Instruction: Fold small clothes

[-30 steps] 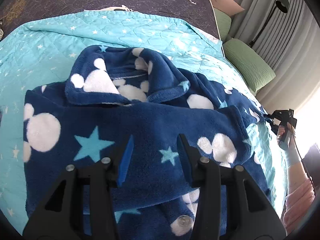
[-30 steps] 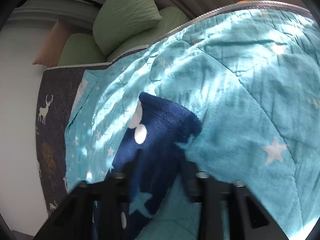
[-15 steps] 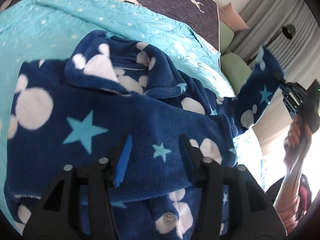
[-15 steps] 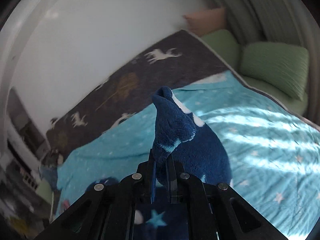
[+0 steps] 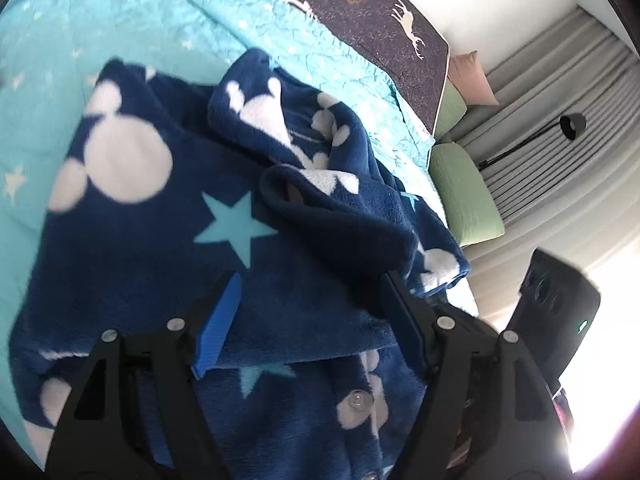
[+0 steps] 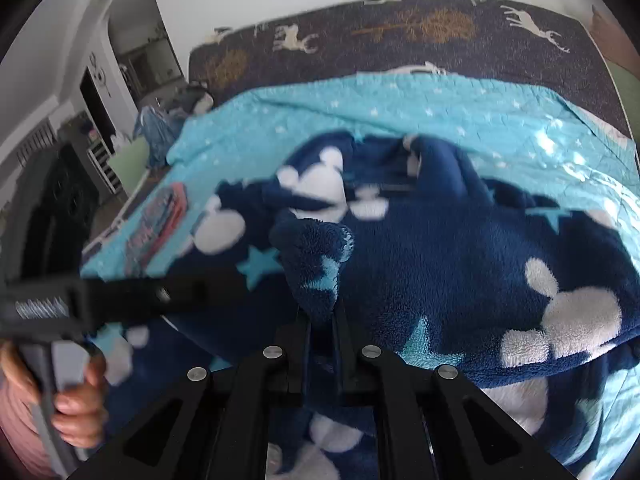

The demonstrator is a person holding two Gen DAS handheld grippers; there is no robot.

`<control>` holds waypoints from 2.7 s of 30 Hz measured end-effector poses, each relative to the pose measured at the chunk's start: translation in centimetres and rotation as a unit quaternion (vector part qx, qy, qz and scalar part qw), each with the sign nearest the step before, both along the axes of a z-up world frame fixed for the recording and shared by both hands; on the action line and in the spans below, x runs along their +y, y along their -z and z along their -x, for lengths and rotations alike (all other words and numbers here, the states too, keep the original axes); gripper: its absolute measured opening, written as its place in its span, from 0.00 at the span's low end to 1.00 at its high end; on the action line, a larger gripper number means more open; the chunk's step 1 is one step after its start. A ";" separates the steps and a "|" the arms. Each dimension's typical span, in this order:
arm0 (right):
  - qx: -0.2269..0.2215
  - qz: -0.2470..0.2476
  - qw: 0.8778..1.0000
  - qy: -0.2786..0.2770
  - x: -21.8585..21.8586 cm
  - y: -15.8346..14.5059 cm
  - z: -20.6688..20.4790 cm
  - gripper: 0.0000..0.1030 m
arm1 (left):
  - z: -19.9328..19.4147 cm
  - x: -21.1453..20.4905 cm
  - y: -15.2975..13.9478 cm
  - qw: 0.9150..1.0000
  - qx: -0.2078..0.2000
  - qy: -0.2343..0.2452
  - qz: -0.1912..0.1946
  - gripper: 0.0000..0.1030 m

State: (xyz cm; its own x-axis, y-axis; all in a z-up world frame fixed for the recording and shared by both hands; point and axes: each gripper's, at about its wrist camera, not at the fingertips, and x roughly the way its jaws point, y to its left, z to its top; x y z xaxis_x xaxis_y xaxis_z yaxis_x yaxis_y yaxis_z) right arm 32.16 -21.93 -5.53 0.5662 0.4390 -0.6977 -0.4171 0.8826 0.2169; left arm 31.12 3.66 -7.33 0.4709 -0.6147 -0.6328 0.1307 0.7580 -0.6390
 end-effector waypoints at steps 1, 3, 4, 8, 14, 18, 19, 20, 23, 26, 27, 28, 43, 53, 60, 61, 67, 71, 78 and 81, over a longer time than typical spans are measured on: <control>0.003 0.002 1.000 -0.001 -0.4 0.5 0.2 0.10 | -0.2 -0.2 0.3 1.000 0.007 0.002 0.015 0.71; 0.004 0.002 1.000 -0.006 -0.1 1.0 1.2 0.10 | -0.4 -0.5 0.7 0.999 0.019 0.008 0.036 0.73; 0.002 0.004 1.000 -0.008 -0.1 0.9 1.4 0.11 | -0.6 -0.9 0.9 0.999 0.025 0.010 0.041 0.74; -0.006 -0.002 1.000 -0.029 -0.8 1.2 3.2 0.25 | -0.9 -2.0 0.8 0.999 0.028 0.010 0.038 0.76; -0.004 -0.033 0.994 -0.101 0.0 0.7 5.9 0.45 | -1.6 -1.8 1.0 0.998 0.038 -0.005 0.053 0.77; 0.000 -0.032 0.996 -0.079 -1.0 0.4 6.6 0.45 | -2.4 -2.7 0.9 0.999 0.036 -0.009 0.036 0.62; -0.002 -0.030 0.997 -0.069 -1.5 0.3 6.8 0.45 | -2.6 -3.0 1.0 0.999 0.035 -0.007 0.026 0.30; -0.007 -0.029 0.998 -0.055 -2.4 0.1 7.0 0.45 | -2.8 -3.5 1.0 0.999 0.035 0.002 0.013 0.15; -0.019 -0.020 1.000 -0.002 -5.7 -0.6 7.4 0.45 | -2.6 -4.0 -0.1 1.000 0.010 0.007 -0.010 0.11; -0.043 0.008 0.995 0.091 -10.0 -1.1 7.3 0.45 | -1.8 -4.1 -3.1 0.999 -0.039 0.021 -0.011 0.11; -0.055 0.016 0.989 0.139 -11.9 -1.2 7.2 0.46 | -1.7 -4.2 -4.2 0.998 -0.054 0.028 -0.013 0.11; -0.060 0.020 0.983 0.173 -13.0 -1.3 6.9 0.46 | -1.4 -4.3 -5.8 0.996 -0.075 0.035 -0.020 0.11; 0.041 0.076 0.930 0.358 -19.6 2.9 0.3 0.45 | -1.4 -0.5 -13.3 0.982 -0.181 0.016 -0.050 0.11; -0.005 0.122 0.956 0.268 -17.2 1.1 3.6 0.54 | -3.1 5.7 -4.1 0.996 -0.064 -0.046 -0.034 0.11; -0.072 0.131 0.962 0.229 -14.7 -3.4 7.9 0.55 | -2.2 6.4 -5.8 0.995 -0.090 -0.038 -0.016 0.12; -0.080 0.116 0.965 0.220 -14.4 -4.1 7.9 0.57 | -2.0 6.4 -6.1 0.994 -0.097 -0.036 -0.019 0.12; -0.046 -0.031 0.990 0.133 -13.1 -5.0 6.2 0.65 | -2.1 6.7 -3.1 0.991 -0.085 -0.056 -0.084 0.19; 0.058 -0.044 0.985 0.159 -13.7 0.3 2.1 0.62 | -2.9 8.5 1.1 0.991 -0.015 -0.086 -0.098 0.32; 0.095 -0.064 0.982 0.151 -14.7 2.0 2.5 0.54 | -3.9 9.8 0.8 0.994 -0.016 -0.103 -0.026 0.61; 0.092 -0.068 0.981 0.159 -14.7 1.4 2.8 0.54 | -5.1 8.4 0.6 0.995 -0.022 -0.089 -0.044 0.61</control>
State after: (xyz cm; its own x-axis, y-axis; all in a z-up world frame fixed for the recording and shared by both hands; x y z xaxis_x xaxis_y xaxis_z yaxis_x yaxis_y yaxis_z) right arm 29.34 -36.67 -6.95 0.5590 0.3573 -0.7483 -0.0678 0.9191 0.3882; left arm 36.21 12.05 -7.88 0.5953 -0.4615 -0.6578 0.0149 0.8248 -0.5652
